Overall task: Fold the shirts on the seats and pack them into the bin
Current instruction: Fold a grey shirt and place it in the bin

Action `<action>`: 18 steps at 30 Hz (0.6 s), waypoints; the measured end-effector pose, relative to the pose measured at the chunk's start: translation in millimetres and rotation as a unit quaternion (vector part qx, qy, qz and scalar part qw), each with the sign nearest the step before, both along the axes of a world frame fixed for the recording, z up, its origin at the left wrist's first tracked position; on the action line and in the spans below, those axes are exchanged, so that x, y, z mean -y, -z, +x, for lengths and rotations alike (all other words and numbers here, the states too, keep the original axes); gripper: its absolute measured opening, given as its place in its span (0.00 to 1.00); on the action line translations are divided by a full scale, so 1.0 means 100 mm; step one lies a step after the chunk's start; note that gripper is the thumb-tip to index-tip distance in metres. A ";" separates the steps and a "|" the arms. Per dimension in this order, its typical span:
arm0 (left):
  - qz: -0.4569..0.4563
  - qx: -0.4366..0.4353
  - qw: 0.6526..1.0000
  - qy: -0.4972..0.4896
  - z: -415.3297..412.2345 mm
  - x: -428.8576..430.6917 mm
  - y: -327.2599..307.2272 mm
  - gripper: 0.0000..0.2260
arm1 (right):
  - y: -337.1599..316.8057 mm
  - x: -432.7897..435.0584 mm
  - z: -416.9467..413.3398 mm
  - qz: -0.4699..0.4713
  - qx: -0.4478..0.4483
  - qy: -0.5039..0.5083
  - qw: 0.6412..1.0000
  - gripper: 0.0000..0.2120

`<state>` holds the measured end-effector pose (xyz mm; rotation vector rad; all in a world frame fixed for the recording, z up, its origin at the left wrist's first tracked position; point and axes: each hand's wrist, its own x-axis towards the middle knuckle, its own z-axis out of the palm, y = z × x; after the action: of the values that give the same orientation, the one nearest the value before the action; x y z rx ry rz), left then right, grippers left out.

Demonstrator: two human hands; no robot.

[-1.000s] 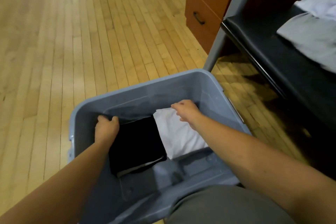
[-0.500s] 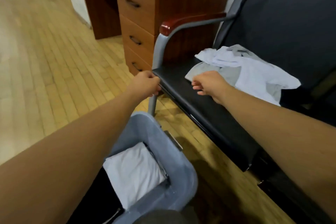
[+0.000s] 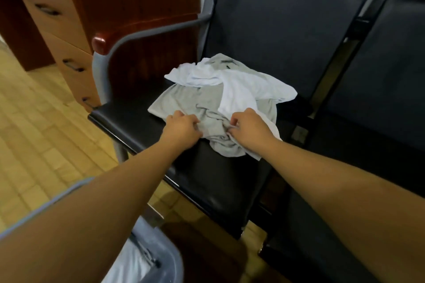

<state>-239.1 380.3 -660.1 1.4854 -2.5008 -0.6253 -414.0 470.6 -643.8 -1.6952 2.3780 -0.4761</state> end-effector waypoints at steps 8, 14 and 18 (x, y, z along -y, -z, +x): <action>-0.057 -0.274 0.959 -0.054 0.17 -0.15 -0.60 0.05 | -0.50 -0.14 -0.07 -0.185 0.195 0.104 0.958 0.04; -0.110 -0.366 0.924 -0.025 0.24 -0.39 -1.59 0.05 | -1.07 -0.35 0.05 -0.205 0.164 0.085 0.961 0.09; -0.153 -0.342 0.927 0.031 0.18 -0.61 -2.03 0.05 | -1.34 -0.56 0.53 -0.183 0.294 -0.046 0.937 0.22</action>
<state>-220.7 441.3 -457.4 0.8738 -1.9823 -0.5953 -361.2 526.6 -510.1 -1.4922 1.8436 -1.2692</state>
